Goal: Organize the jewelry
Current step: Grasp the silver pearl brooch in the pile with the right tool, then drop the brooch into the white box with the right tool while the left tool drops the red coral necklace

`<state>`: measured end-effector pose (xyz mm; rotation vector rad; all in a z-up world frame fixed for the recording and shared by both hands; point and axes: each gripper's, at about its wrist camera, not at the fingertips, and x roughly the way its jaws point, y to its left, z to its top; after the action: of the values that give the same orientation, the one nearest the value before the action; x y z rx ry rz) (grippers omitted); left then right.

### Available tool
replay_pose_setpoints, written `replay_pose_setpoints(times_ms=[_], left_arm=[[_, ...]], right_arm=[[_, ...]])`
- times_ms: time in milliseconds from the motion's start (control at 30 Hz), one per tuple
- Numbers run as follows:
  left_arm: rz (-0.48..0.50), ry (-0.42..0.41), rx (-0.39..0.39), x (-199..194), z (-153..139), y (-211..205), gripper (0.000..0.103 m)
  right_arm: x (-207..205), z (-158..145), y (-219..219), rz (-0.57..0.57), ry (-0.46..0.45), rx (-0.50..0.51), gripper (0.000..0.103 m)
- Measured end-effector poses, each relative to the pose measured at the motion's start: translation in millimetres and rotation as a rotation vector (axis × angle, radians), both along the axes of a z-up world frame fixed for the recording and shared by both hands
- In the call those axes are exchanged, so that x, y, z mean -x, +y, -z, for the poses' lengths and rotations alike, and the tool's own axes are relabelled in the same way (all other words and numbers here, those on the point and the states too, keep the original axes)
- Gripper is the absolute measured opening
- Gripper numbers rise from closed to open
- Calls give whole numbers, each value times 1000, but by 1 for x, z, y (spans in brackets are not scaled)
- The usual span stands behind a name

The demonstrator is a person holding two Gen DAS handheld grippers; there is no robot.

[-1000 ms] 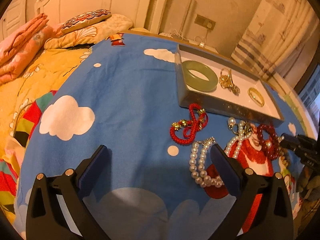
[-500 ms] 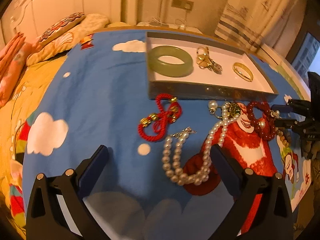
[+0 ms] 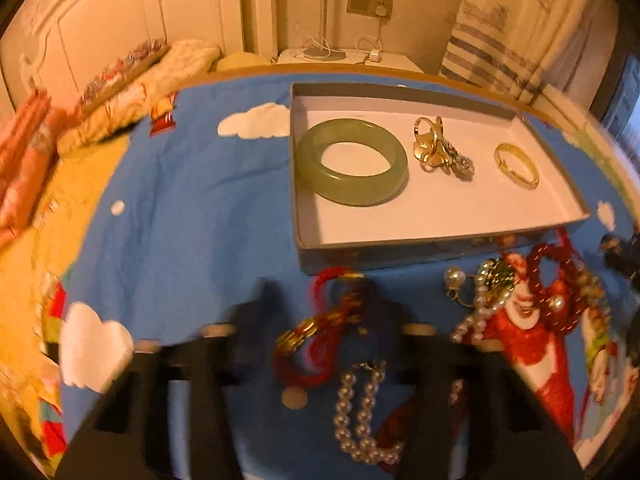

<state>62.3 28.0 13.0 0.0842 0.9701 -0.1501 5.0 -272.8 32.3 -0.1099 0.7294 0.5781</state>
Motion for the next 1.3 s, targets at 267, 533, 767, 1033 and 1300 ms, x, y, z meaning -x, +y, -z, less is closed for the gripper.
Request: replay_pose_setpoints(times_ms=[267,533,767,1033,1300], left_arm=[[39,-82,12,31,-20,-6,9],[88,-153,40,44,-54,-22,9],[162,-178,42,26,-68,-64,9],[212,-158,22,-13,-62,-118,9],[212,-148,-8,-36,-48,-153,9]], right_arm=[[15,-14,-5,33,-40,-63,19],[12,-18,-1,46,-50,-53,19],[-5,-26,9,57,-78,-47,19],[-43,-23,17,107,-68,-56,19],[-90,-22,19,147,-40,-51,19]])
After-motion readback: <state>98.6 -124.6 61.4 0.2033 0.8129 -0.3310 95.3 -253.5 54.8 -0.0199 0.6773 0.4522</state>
